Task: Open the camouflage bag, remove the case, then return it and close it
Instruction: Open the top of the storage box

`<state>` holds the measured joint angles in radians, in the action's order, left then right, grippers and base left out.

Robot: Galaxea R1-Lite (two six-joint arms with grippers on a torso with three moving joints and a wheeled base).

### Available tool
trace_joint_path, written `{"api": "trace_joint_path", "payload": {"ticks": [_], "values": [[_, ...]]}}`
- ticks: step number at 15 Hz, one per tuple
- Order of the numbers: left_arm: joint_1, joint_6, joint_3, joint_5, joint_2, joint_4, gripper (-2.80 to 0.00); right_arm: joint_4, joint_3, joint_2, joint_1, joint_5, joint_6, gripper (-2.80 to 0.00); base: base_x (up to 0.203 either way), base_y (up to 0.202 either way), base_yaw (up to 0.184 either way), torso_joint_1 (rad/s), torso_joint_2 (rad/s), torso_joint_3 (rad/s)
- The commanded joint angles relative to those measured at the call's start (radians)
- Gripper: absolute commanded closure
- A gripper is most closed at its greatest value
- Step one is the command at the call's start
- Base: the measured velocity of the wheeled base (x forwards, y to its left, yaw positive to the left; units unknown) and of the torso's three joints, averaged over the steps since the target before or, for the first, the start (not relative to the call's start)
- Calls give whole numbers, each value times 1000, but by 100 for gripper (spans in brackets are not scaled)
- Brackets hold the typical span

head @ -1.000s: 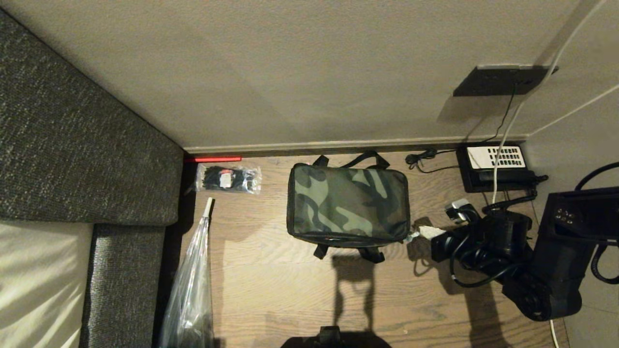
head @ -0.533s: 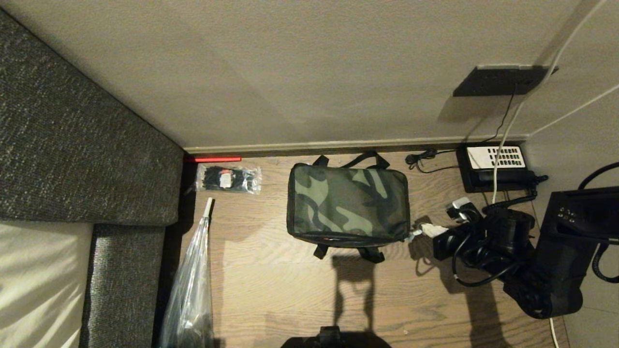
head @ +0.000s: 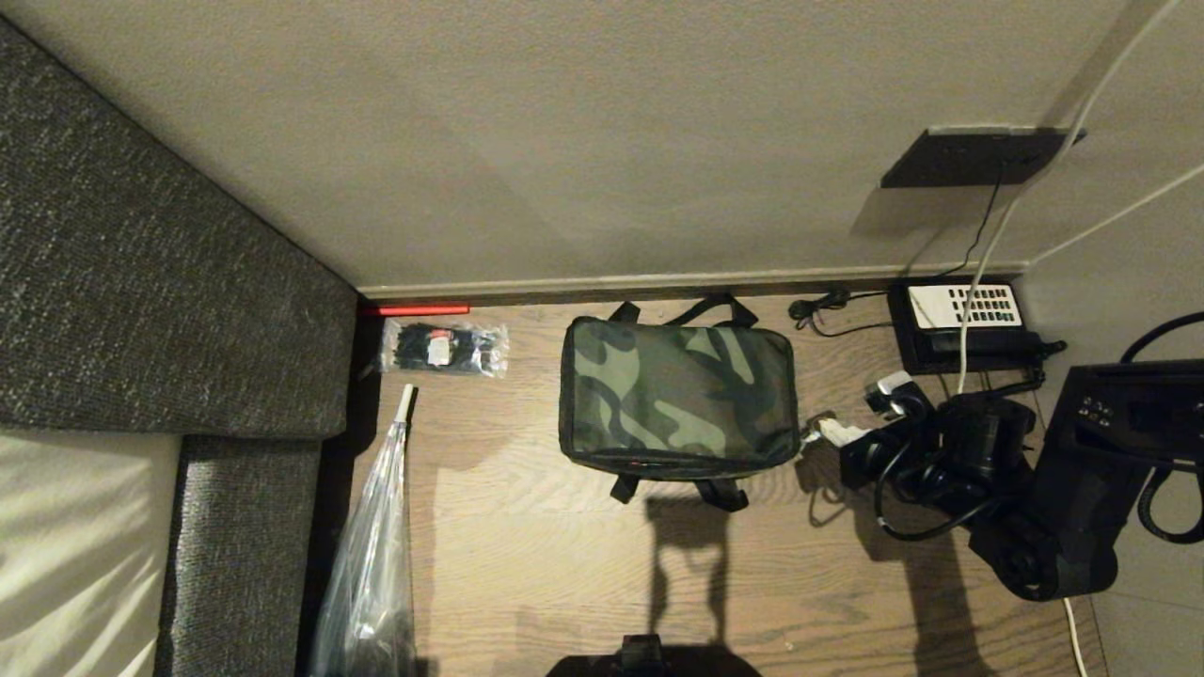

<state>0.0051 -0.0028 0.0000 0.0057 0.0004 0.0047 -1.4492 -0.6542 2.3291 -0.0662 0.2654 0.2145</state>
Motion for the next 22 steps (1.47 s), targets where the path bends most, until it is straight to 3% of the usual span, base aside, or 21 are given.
{"api": "trace_joint_path", "payload": {"ticks": [1,10,22], "values": [[1,0,3,0,-2,0,0,7,-31,6,0,2,3,0,0,0,0,0,0,0],[-1,0,3,0,-2,0,0,21,-111,10,-1,120,2,0,0,0,0,0,0,0],[-1,0,3,0,-2,0,0,26,-297,64,0,121,-3,0,0,0,0,0,0,0]]}}
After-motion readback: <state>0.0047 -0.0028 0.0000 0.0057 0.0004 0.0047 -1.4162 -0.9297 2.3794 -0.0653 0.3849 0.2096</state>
